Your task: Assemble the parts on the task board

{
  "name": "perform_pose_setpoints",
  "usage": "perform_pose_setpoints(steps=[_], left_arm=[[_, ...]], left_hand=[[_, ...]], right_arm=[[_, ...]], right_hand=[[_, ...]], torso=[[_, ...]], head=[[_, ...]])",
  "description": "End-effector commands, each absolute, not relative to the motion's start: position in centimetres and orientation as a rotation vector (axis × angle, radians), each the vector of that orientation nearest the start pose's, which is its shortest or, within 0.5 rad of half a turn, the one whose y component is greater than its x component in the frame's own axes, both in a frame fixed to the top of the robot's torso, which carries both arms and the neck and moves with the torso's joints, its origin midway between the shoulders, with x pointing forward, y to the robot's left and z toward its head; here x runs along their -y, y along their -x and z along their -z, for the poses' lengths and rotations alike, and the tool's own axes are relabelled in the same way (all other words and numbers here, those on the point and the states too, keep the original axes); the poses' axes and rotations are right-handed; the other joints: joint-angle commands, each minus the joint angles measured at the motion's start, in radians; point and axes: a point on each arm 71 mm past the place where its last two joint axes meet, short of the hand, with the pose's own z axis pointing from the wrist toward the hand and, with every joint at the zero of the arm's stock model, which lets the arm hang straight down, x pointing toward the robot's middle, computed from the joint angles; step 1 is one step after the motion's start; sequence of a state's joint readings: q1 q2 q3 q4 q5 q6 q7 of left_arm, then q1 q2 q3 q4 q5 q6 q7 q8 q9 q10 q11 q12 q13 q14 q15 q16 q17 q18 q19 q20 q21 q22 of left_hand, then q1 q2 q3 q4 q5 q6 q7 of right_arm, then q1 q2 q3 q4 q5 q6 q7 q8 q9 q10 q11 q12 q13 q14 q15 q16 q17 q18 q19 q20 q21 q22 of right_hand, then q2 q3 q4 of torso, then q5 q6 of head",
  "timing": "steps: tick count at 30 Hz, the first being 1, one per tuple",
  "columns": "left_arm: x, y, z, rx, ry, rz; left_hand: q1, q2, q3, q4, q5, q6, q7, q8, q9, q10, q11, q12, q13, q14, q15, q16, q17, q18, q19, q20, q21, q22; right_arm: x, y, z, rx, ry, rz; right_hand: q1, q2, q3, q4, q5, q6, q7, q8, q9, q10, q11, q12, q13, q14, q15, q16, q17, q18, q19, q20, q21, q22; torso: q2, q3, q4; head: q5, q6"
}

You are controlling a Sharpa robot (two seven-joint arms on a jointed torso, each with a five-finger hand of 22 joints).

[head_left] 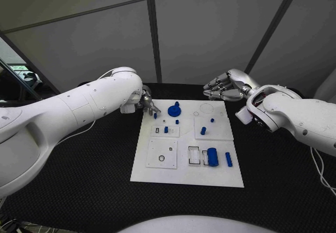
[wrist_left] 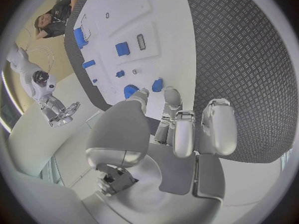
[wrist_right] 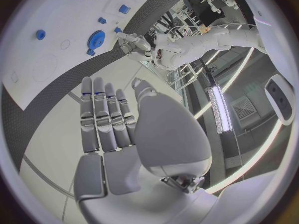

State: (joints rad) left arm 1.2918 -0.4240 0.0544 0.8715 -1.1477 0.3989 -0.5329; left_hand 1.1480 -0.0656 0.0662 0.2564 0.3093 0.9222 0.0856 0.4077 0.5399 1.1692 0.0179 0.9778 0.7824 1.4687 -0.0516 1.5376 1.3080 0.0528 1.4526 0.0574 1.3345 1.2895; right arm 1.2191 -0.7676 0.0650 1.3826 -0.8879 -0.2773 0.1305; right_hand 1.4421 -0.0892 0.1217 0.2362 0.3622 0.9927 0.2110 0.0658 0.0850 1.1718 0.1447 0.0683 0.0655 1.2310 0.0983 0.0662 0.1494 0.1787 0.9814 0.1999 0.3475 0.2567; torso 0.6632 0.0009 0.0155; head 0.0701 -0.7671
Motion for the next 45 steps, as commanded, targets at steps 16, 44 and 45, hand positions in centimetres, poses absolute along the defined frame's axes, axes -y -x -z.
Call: perform_pose_setpoints(steps=[16,44,45], left_arm=[[-18.9,-59.1,19.3,-2.363,0.212,0.203],[-19.6,-58.5,19.3,-2.383,0.375,0.403],[-19.8,-58.4,19.2,-2.380,0.387,0.413]], left_hand=[[0.061,0.034,-0.003,-0.009,0.006,0.014,-0.006,0.018,-0.001,0.004,-0.012,0.003,-0.004,0.091,-0.004,0.009,0.229,0.013,0.005,-0.004,0.006,0.005],[0.158,0.027,0.458,-0.157,-0.170,-0.031,-0.016,0.122,0.077,0.024,-0.025,-0.005,-0.035,0.090,-0.012,0.006,0.224,0.013,0.006,-0.013,0.000,0.018],[0.148,0.021,0.473,-0.161,-0.170,-0.034,-0.017,0.128,0.082,0.025,-0.025,-0.003,-0.035,0.090,-0.013,0.006,0.225,0.012,0.006,-0.013,0.001,0.019]], right_arm=[[19.8,-52.5,14.3,-1.597,-0.289,-1.091],[19.7,-52.6,14.4,-1.607,-0.288,-1.091],[19.8,-52.6,14.4,-1.607,-0.289,-1.090]], right_hand=[[-0.011,0.003,-0.006,-0.002,0.007,-0.009,0.000,-0.004,-0.001,-0.007,0.001,-0.004,-0.001,-0.006,-0.001,-0.004,-0.002,0.002,0.005,0.003,-0.008,-0.002],[-0.015,0.005,-0.006,0.000,0.008,-0.010,0.001,-0.003,-0.001,-0.009,0.001,-0.003,-0.001,-0.007,-0.001,-0.003,-0.003,0.002,0.005,0.004,-0.010,-0.003],[-0.017,0.006,-0.007,0.000,0.008,-0.011,0.001,-0.003,-0.001,-0.009,0.002,-0.003,-0.001,-0.007,0.000,-0.003,-0.004,0.002,0.005,0.004,-0.011,-0.004]], torso=[[0.000,0.0004,0.0000],[-0.003,0.0005,0.0023],[-0.003,0.0007,0.0029]], head=[[0.002,-0.004],[0.003,-0.011],[0.005,-0.010]])
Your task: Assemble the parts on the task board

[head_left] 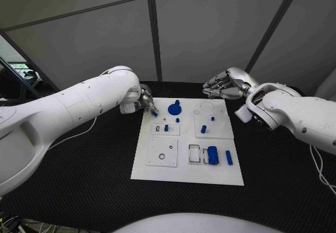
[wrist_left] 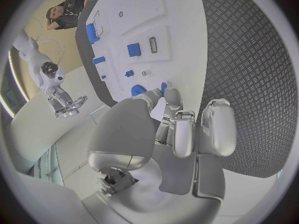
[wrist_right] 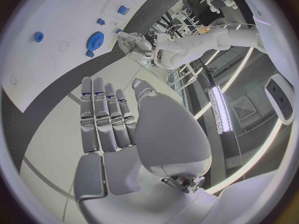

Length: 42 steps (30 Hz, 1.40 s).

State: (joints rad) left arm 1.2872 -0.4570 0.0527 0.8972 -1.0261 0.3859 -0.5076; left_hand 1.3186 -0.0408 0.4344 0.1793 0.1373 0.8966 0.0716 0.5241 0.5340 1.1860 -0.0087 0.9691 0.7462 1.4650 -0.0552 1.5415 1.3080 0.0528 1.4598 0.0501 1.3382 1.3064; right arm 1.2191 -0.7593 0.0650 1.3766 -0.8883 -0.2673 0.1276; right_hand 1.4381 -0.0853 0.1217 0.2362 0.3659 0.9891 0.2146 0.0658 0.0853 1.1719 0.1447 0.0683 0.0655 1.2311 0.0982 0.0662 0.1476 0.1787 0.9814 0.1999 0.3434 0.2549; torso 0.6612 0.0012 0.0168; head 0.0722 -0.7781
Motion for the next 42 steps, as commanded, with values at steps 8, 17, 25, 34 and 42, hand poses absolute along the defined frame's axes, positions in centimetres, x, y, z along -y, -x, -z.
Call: perform_pose_setpoints(steps=[8,17,25,34,42], left_arm=[[-20.5,-57.2,18.6,-2.354,0.439,0.472],[-21.0,-55.3,17.9,-2.264,0.453,0.500],[-20.5,-53.5,18.9,-2.220,0.421,0.481],[-19.7,-52.3,20.1,-2.249,0.333,0.444],[-19.1,-52.1,20.4,-2.262,0.258,0.406]], left_hand=[[-0.067,-0.021,0.172,-0.100,0.002,-0.018,-0.006,0.040,0.111,0.019,0.000,0.016,0.007,0.094,-0.012,0.003,0.225,0.011,0.002,-0.008,-0.002,0.008],[-0.099,-0.045,0.238,-0.130,0.014,-0.025,-0.011,0.072,0.133,0.037,-0.006,0.038,0.025,0.094,-0.018,0.003,0.225,0.010,0.007,-0.014,0.004,0.017],[-0.128,-0.065,0.292,-0.152,0.042,-0.032,-0.014,0.099,0.150,0.044,-0.009,0.045,0.022,0.095,-0.022,0.004,0.226,0.008,0.012,-0.019,0.009,0.026],[-0.137,-0.069,0.305,-0.157,0.052,-0.034,-0.015,0.106,0.155,0.041,-0.010,0.040,0.014,0.094,-0.023,0.003,0.225,0.007,0.013,-0.020,0.011,0.029],[-0.164,-0.080,0.328,-0.170,0.100,-0.036,-0.017,0.125,0.166,0.048,-0.013,0.048,0.017,0.095,-0.026,0.004,0.227,0.006,0.015,-0.022,0.013,0.034]], right_arm=[[20.0,-52.7,14.4,-1.607,-0.291,-1.085],[20.1,-52.7,14.5,-1.610,-0.293,-1.081],[20.2,-52.7,14.4,-1.610,-0.294,-1.080],[20.3,-52.7,14.5,-1.612,-0.295,-1.077],[20.3,-52.7,14.5,-1.615,-0.296,-1.077]], right_hand=[[-0.013,0.002,-0.007,0.000,0.004,-0.007,-0.002,-0.003,-0.002,-0.009,0.002,-0.003,-0.001,-0.008,0.000,-0.003,-0.002,0.002,0.005,0.004,-0.007,-0.002],[-0.015,0.003,-0.008,0.002,0.004,-0.008,-0.002,-0.003,-0.002,-0.010,0.002,-0.003,-0.001,-0.008,0.000,-0.003,-0.003,0.002,0.005,0.004,-0.008,-0.003],[-0.015,0.003,-0.008,0.002,0.005,-0.008,-0.002,-0.003,-0.002,-0.010,0.002,-0.003,-0.001,-0.008,0.000,-0.003,-0.003,0.002,0.005,0.005,-0.008,-0.003],[-0.015,0.003,-0.008,0.001,0.006,-0.009,-0.002,-0.003,-0.002,-0.011,0.002,-0.003,-0.001,-0.009,0.000,-0.003,-0.004,0.002,0.005,0.005,-0.009,-0.004],[-0.014,0.004,-0.007,0.000,0.010,-0.010,-0.002,-0.003,-0.002,-0.012,0.002,-0.003,-0.001,-0.010,0.001,-0.003,-0.005,0.002,0.005,0.005,-0.010,-0.004]], torso=[[-0.003,0.0014,0.0039],[-0.002,0.0011,0.0039],[-0.002,-0.0001,0.0038],[-0.001,-0.0003,0.0028],[0.000,0.0007,0.0025]], head=[[0.003,-0.001],[0.007,-0.003],[0.006,-0.005],[0.010,-0.006],[0.011,-0.008]])
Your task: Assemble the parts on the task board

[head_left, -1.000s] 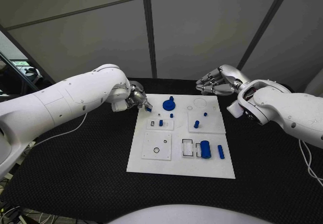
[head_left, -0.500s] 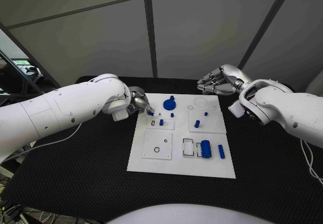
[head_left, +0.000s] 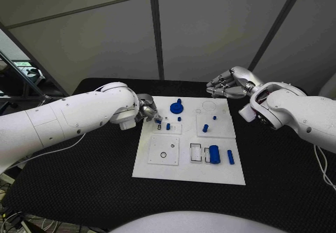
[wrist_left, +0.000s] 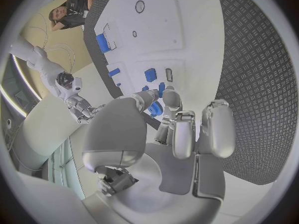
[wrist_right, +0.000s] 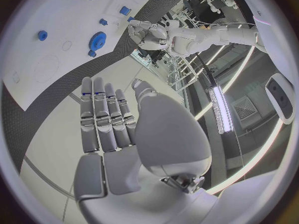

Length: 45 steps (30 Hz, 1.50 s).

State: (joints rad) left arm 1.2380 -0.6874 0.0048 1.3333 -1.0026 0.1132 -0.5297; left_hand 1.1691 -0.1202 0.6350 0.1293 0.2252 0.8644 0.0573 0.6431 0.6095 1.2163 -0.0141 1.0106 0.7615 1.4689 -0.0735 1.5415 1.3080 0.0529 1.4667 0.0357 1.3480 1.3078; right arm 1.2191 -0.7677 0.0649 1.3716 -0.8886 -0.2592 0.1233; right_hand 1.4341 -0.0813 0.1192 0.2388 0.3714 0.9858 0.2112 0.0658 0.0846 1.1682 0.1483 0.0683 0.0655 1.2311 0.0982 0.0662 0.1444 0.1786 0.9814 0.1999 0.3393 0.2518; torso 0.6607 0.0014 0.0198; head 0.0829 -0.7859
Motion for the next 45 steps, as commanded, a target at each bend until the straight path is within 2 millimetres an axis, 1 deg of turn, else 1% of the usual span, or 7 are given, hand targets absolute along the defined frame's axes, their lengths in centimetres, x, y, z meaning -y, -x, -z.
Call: perform_pose_setpoints(steps=[1,5,12,21,25,27,45], left_arm=[[-19.0,-52.1,20.5,-2.264,0.250,0.403],[-18.8,-51.9,20.7,-2.271,0.226,0.393],[-18.8,-51.8,21.0,-2.277,0.200,0.372],[-18.8,-51.7,21.3,-2.284,0.186,0.361],[-18.7,-51.6,21.4,-2.289,0.181,0.359],[-18.7,-51.6,21.5,-2.293,0.177,0.358],[-18.5,-51.1,21.7,-2.324,0.145,0.358]], left_hand=[[-0.016,-0.001,0.128,-0.120,0.015,-0.004,-0.003,0.007,0.092,0.018,-0.007,0.008,0.003,0.091,-0.008,0.005,0.228,0.006,0.008,-0.008,0.004,0.034],[-0.020,-0.003,0.131,-0.123,0.021,-0.004,-0.003,0.010,0.093,0.019,-0.008,0.010,0.004,0.091,-0.008,0.005,0.228,0.006,0.009,-0.008,0.005,0.035],[-0.025,-0.004,0.134,-0.125,0.026,-0.004,-0.004,0.013,0.095,0.020,-0.008,0.011,0.005,0.091,-0.008,0.005,0.228,0.006,0.009,-0.009,0.005,0.036],[-0.028,-0.005,0.135,-0.126,0.029,-0.004,-0.005,0.016,0.097,0.022,-0.009,0.014,0.007,0.092,-0.009,0.005,0.229,0.005,0.010,-0.009,0.007,0.037],[-0.029,-0.005,0.136,-0.127,0.029,-0.004,-0.005,0.016,0.097,0.022,-0.009,0.015,0.008,0.092,-0.009,0.005,0.228,0.005,0.010,-0.009,0.007,0.038],[-0.029,-0.005,0.136,-0.127,0.030,-0.004,-0.005,0.017,0.097,0.023,-0.009,0.015,0.008,0.092,-0.009,0.005,0.228,0.005,0.010,-0.009,0.007,0.038],[-0.031,-0.005,0.137,-0.128,0.031,-0.004,-0.005,0.018,0.098,0.023,-0.009,0.016,0.008,0.092,-0.009,0.005,0.228,0.005,0.010,-0.009,0.007,0.037]], right_arm=[[20.3,-52.7,14.5,-1.615,-0.296,-1.077],[20.3,-52.7,14.5,-1.616,-0.296,-1.077],[20.3,-52.7,14.5,-1.617,-0.296,-1.077],[20.2,-52.6,14.5,-1.619,-0.295,-1.078],[20.2,-52.6,14.5,-1.622,-0.293,-1.079],[20.2,-52.6,14.5,-1.623,-0.292,-1.079],[20.2,-52.6,14.5,-1.626,-0.291,-1.079]], right_hand=[[-0.010,0.000,-0.004,-0.002,0.005,-0.006,0.002,-0.003,-0.001,-0.008,-0.001,-0.003,-0.001,-0.010,0.001,-0.003,-0.001,0.002,0.005,0.005,-0.006,-0.001],[-0.010,0.000,-0.004,-0.002,0.005,-0.006,0.002,-0.003,-0.001,-0.008,-0.001,-0.003,-0.001,-0.010,0.001,-0.003,-0.001,0.002,0.005,0.005,-0.006,-0.001],[-0.010,0.001,-0.004,-0.002,0.007,-0.007,0.002,-0.003,-0.001,-0.009,-0.001,-0.003,-0.001,-0.010,0.001,-0.003,-0.002,0.002,0.005,0.005,-0.007,-0.002],[-0.009,0.001,-0.004,-0.003,0.010,-0.007,0.002,-0.003,-0.001,-0.009,-0.001,-0.002,-0.001,-0.010,0.001,-0.003,-0.002,0.002,0.005,0.005,-0.008,-0.002],[-0.006,0.002,0.001,-0.006,0.054,-0.009,0.002,-0.002,-0.001,-0.012,-0.001,-0.001,0.000,-0.011,0.001,-0.002,-0.007,0.003,0.009,0.005,-0.013,-0.006],[-0.006,0.002,0.002,-0.006,0.059,-0.009,0.002,-0.002,-0.001,-0.012,-0.001,-0.001,0.000,-0.011,0.000,-0.002,-0.008,0.003,0.009,0.005,-0.014,-0.007],[-0.006,0.002,0.002,-0.006,0.060,-0.009,0.002,-0.002,-0.001,-0.012,-0.001,-0.001,0.000,-0.011,0.000,-0.002,-0.008,0.003,0.009,0.005,-0.014,-0.007]], torso=[[0.001,0.0003,-0.0005],[0.001,0.0006,-0.0016],[0.000,0.0002,0.0000],[0.000,0.0007,-0.0010],[0.001,0.0009,-0.0009],[0.001,0.0007,-0.0003],[0.000,0.0009,-0.0010]], head=[[0.001,-0.001],[0.001,-0.003],[0.000,-0.007],[0.001,-0.006],[-0.001,-0.005],[-0.001,-0.007],[0.001,-0.011]])
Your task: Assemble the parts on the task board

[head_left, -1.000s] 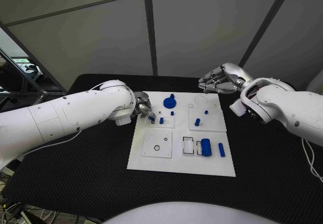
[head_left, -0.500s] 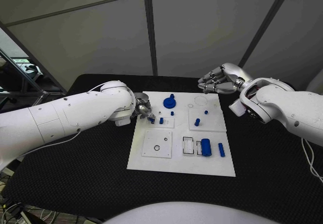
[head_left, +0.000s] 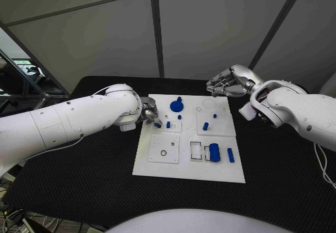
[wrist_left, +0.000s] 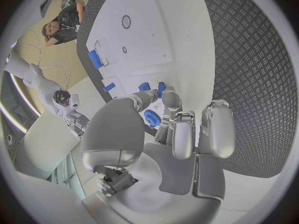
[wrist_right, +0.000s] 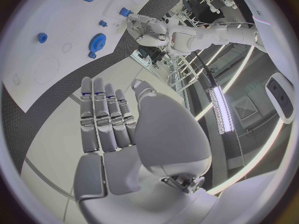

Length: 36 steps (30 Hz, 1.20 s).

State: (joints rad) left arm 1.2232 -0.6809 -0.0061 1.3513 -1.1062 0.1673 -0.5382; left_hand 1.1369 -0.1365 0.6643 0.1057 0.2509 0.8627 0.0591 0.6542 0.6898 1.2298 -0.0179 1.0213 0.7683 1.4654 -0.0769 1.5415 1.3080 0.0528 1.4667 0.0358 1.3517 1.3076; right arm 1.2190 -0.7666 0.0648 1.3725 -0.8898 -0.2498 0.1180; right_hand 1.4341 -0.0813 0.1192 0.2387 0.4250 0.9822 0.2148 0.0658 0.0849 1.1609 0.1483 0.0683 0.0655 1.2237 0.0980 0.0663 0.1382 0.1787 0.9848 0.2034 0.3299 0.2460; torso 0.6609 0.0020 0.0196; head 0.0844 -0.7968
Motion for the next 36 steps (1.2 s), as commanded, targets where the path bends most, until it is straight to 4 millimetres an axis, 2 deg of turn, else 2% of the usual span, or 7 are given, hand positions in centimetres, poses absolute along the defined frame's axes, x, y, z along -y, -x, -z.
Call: perform_pose_setpoints(steps=[1,15,22,36], left_arm=[[-18.44,-51.08,21.76,-2.325,0.144,0.358],[-18.61,-51.21,21.97,-2.329,0.149,0.349],[-18.63,-51.40,22.07,-2.333,0.152,0.344],[-18.75,-51.59,22.21,-2.344,0.167,0.346]], left_hand=[[0.000,0.011,0.110,-0.106,0.007,-0.002,-0.008,0.009,0.019,0.010,-0.006,0.005,0.001,0.095,-0.006,0.006,0.229,0.005,0.010,-0.009,0.004,0.039],[-0.019,0.003,0.104,-0.105,0.007,0.000,-0.011,0.016,0.022,0.016,-0.008,0.012,0.006,0.096,-0.007,0.007,0.231,0.005,0.011,-0.010,0.004,0.040],[-0.097,-0.007,0.030,-0.062,0.003,0.017,-0.023,0.016,0.015,0.020,-0.016,0.025,0.010,0.097,-0.013,0.010,0.235,0.004,0.013,-0.015,0.006,0.045],[-0.155,-0.008,-0.050,-0.017,0.002,0.042,-0.026,0.007,-0.003,0.026,-0.018,0.044,0.022,0.099,-0.015,0.014,0.241,0.003,0.017,-0.017,0.008,0.052]], right_arm=[[20.16,-52.63,14.54,-1.626,-0.291,-1.079],[20.16,-52.64,14.54,-1.626,-0.291,-1.078],[20.19,-52.63,14.55,-1.627,-0.291,-1.078],[20.20,-52.63,14.55,-1.628,-0.292,-1.077]], right_hand=[[-0.006,0.002,0.002,-0.006,0.007,-0.006,-0.002,-0.002,-0.001,-0.004,-0.001,-0.001,0.000,-0.004,0.001,-0.002,-0.002,0.003,0.006,0.002,-0.004,-0.001],[-0.006,0.002,0.002,-0.006,0.007,-0.006,-0.002,-0.002,-0.001,-0.004,-0.001,-0.001,0.000,-0.004,0.001,-0.002,-0.002,0.003,0.006,0.002,-0.004,-0.001],[-0.006,0.001,0.002,-0.006,0.010,-0.006,-0.001,-0.002,-0.001,-0.005,-0.001,-0.001,0.000,-0.004,0.001,-0.002,-0.002,0.003,0.007,0.002,-0.005,-0.002],[-0.006,0.001,0.002,-0.006,0.010,-0.006,-0.001,-0.002,-0.001,-0.005,-0.001,-0.001,0.000,-0.004,0.001,-0.002,-0.002,0.003,0.007,0.002,-0.005,-0.002]], torso=[[0.000,0.0002,-0.0009],[0.000,0.0003,-0.0011],[0.000,0.0003,-0.0009],[0.001,0.0001,-0.0009]], head=[[0.000,0.000],[0.000,-0.001],[-0.001,-0.002],[-0.001,-0.004]])
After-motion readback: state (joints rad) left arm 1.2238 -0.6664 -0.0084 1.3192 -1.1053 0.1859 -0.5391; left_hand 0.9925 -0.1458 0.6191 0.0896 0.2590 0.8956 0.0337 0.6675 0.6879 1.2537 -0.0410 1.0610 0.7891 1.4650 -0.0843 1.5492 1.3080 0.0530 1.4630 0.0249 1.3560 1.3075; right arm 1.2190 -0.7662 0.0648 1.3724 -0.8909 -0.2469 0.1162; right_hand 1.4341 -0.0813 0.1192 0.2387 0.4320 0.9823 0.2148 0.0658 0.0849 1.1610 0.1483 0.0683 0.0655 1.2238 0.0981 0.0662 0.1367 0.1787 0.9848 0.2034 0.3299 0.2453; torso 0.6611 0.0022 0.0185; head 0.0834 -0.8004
